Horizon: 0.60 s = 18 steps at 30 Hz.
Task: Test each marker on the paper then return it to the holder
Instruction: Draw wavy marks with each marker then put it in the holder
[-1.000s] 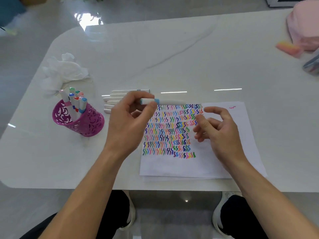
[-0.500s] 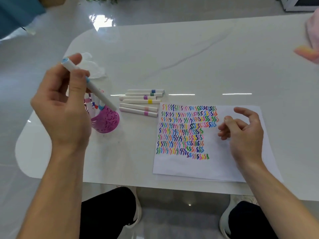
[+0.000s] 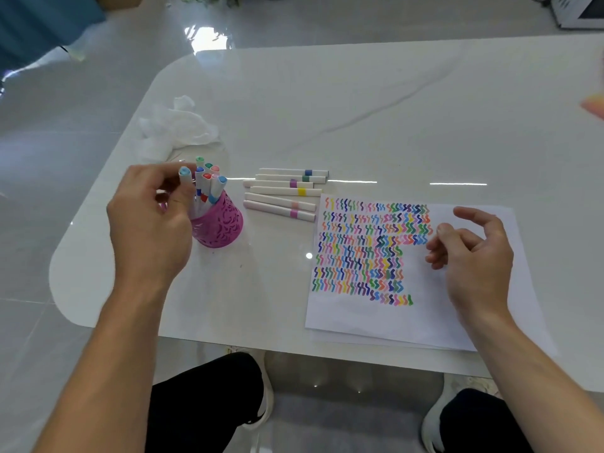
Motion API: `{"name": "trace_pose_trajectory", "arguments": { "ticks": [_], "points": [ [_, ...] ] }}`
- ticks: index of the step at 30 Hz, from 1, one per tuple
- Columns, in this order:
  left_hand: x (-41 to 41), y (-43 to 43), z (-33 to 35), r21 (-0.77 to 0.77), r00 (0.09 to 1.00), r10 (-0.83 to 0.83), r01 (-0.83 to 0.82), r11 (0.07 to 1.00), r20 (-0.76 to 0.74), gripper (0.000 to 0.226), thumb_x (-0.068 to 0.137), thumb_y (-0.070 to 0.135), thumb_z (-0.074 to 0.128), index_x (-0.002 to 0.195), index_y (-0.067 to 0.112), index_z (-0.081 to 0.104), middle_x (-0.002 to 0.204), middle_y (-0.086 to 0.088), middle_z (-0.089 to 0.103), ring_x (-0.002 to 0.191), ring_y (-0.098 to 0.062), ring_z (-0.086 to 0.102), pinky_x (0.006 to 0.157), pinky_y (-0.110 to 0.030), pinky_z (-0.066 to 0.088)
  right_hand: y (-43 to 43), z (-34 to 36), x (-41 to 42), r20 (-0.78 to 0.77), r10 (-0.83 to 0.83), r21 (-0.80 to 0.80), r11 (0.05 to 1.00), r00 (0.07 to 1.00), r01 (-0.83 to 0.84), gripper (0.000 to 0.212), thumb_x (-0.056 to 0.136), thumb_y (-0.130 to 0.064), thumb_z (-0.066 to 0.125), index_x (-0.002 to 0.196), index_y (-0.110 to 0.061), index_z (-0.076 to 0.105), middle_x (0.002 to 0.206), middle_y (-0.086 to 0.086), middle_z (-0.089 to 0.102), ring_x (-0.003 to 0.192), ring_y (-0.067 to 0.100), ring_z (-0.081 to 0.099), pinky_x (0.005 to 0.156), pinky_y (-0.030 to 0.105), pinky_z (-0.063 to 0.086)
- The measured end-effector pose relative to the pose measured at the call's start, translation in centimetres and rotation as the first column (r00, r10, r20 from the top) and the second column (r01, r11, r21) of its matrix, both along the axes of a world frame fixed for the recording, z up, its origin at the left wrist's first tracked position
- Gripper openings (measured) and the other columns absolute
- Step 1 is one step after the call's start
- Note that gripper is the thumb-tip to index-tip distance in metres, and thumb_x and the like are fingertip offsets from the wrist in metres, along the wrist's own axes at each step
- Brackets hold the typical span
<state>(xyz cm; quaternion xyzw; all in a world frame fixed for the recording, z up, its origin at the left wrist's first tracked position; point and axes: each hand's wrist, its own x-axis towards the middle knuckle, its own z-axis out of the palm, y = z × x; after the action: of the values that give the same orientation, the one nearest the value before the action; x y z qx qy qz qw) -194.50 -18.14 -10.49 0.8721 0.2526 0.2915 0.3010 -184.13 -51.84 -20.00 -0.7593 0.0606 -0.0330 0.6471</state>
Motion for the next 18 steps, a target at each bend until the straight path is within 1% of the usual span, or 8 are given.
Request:
{"name": "trace_pose_trajectory", "arguments": {
  "ticks": [1,3,6,8,11,12,16,18],
  "points": [
    [-0.1,0.1,-0.1,-0.007,0.999,0.009,-0.009,1.000,-0.037,0.017,0.100,0.021,0.063,0.115,0.021,0.071,0.112,0.004,0.067,0.095,-0.012,0.065,0.075,-0.005,0.045,0.0,0.0,0.0,0.000,0.000,0.004,1.000,1.000,0.000,0.022,0.101,-0.017,0.062,0.121,-0.027,0.057,0.074,0.001,0.075,0.056,0.013,0.066,0.054,0.018,0.052],
    [-0.4,0.1,-0.3,-0.042,0.995,0.027,-0.031,0.999,-0.091,0.018,0.095,0.018,0.069,0.109,0.028,0.069,0.099,0.011,0.069,0.085,-0.003,0.063,0.071,-0.001,0.041,0.0,0.0,0.1,0.003,-0.001,0.008,1.000,1.000,0.001,0.022,0.101,-0.017,0.062,0.120,-0.027,0.057,0.074,0.001,0.075,0.055,0.013,0.065,0.053,0.018,0.051],
    [-0.5,0.1,-0.5,-0.020,0.982,0.083,-0.088,0.996,-0.171,0.016,0.089,0.023,0.076,0.096,0.032,0.065,0.086,0.020,0.066,0.074,0.009,0.059,0.060,-0.001,0.036,0.0,0.0,0.1,0.011,-0.008,-0.002,1.000,1.000,0.008,0.023,0.101,-0.018,0.062,0.121,-0.027,0.057,0.075,0.000,0.076,0.056,0.012,0.066,0.054,0.017,0.051],
    [-0.5,0.0,-0.6,0.011,0.976,0.098,-0.098,0.995,-0.194,0.013,0.088,0.026,0.076,0.094,0.031,0.066,0.089,0.014,0.068,0.073,0.007,0.059,0.061,-0.004,0.036,0.0,0.1,0.2,0.013,-0.010,-0.005,1.000,1.000,0.010,0.022,0.102,-0.018,0.062,0.122,-0.027,0.057,0.076,0.000,0.076,0.056,0.011,0.066,0.054,0.017,0.052],
    [-0.5,-0.1,-0.7,0.038,0.978,0.094,-0.088,0.995,-0.187,0.012,0.089,0.025,0.075,0.101,0.024,0.071,0.094,0.008,0.072,0.078,-0.004,0.063,0.066,-0.009,0.039,0.0,0.2,0.2,0.012,-0.008,-0.001,1.000,1.000,0.008,0.022,0.102,-0.017,0.062,0.122,-0.026,0.057,0.075,-0.001,0.076,0.056,0.011,0.066,0.054,0.017,0.052],
    [-0.5,-0.2,-0.7,0.047,0.978,0.092,-0.085,0.995,-0.188,0.014,0.089,0.024,0.074,0.103,0.023,0.072,0.095,0.008,0.072,0.079,-0.005,0.063,0.067,-0.009,0.039,0.0,0.2,0.2,0.012,-0.008,0.000,1.000,1.000,0.008,0.022,0.102,-0.017,0.062,0.122,-0.026,0.057,0.075,-0.001,0.076,0.056,0.011,0.066,0.054,0.017,0.052],
    [-0.3,-0.7,-0.5,0.049,0.987,0.082,-0.076,0.996,-0.137,0.021,0.086,0.020,0.070,0.105,0.028,0.069,0.095,0.015,0.069,0.078,0.007,0.060,0.064,0.001,0.039,0.0,0.2,0.2,0.010,-0.009,0.004,1.000,1.000,0.009,0.022,0.102,-0.017,0.062,0.121,-0.026,0.057,0.075,-0.001,0.076,0.056,0.011,0.065,0.054,0.017,0.052],
    [-0.1,-0.9,-0.5,0.061,0.993,0.075,-0.070,0.996,-0.096,0.025,0.085,0.021,0.072,0.109,0.027,0.068,0.102,0.013,0.070,0.084,0.002,0.060,0.069,0.004,0.038,0.0,0.2,0.1,0.007,-0.009,0.005,1.000,1.000,0.009,0.022,0.102,-0.016,0.062,0.121,-0.026,0.057,0.075,-0.001,0.076,0.056,0.011,0.065,0.054,0.017,0.052]
  ]
}}
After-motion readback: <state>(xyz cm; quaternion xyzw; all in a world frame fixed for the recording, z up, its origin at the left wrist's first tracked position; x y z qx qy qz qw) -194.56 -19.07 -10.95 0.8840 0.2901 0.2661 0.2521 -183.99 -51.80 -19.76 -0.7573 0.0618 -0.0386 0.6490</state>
